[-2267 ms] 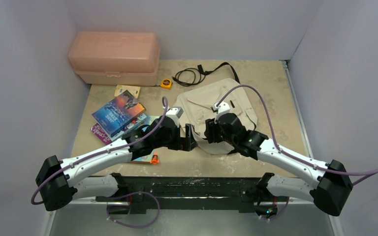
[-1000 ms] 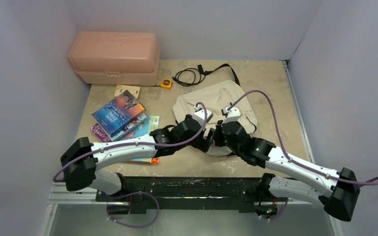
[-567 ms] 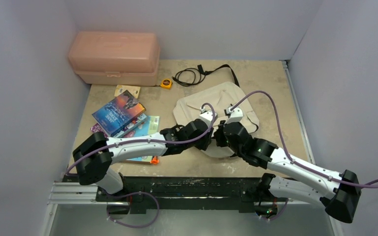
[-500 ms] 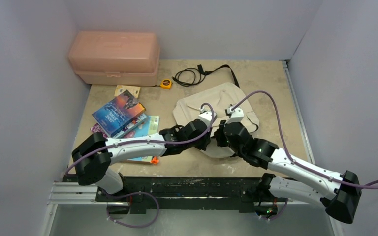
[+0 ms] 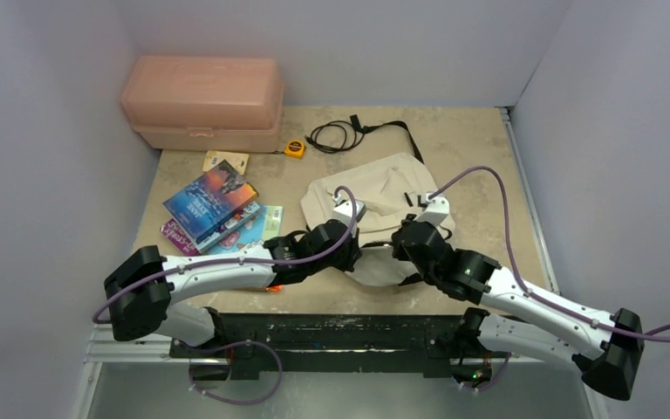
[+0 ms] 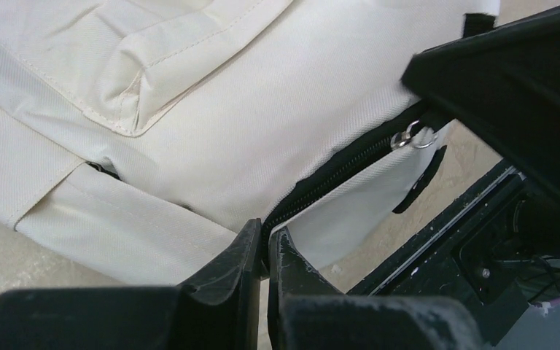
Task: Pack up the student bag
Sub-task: Unzip the student bag at the center of the board.
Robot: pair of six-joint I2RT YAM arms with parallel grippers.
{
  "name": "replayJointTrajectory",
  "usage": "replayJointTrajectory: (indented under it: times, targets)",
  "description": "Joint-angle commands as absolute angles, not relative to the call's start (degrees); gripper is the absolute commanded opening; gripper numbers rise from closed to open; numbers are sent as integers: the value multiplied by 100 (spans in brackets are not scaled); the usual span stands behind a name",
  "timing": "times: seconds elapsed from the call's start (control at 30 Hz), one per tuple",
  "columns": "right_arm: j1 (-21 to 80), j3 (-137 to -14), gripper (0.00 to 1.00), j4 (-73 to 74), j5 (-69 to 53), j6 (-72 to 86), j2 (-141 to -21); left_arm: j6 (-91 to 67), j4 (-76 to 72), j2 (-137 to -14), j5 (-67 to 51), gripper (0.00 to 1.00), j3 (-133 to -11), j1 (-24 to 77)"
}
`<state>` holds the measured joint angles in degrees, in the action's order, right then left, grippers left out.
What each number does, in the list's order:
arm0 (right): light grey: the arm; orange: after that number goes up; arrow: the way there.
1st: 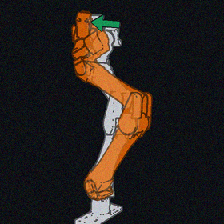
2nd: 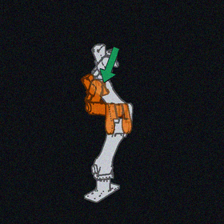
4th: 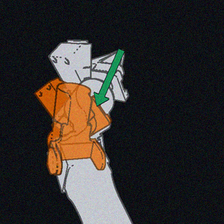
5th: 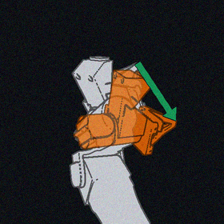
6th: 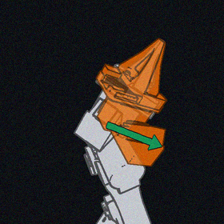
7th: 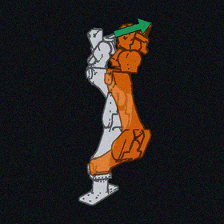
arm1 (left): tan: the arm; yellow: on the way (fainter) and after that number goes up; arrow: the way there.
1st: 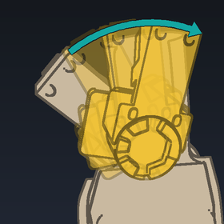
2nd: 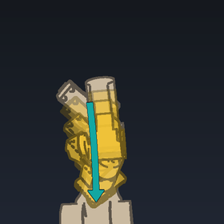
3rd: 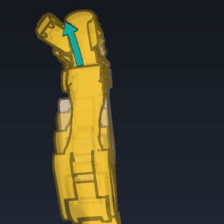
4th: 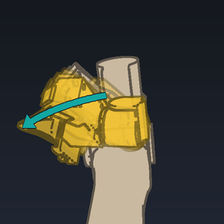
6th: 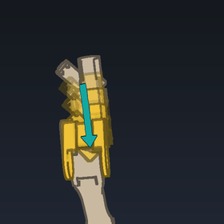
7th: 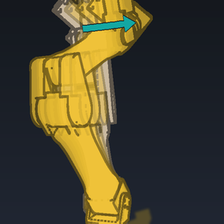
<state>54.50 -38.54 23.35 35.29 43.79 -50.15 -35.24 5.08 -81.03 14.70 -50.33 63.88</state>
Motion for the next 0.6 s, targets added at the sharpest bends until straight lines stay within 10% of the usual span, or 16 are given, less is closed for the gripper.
replayJointTrajectory:
  times: [0.0,0.5,0.57]
  targets:
    - [5381,-4062,0,3128,4865,4923,-4524,-3842,924,-7663,2018,0,-4706,6303]
    - [5300,-3736,0,2432,4746,4299,-3769,-3384,894,-7038,825,0,-4630,6240]
    - [5298,-3682,0,2160,4457,4064,-3640,-3331,941,-7081,554,13,-4815,6240]
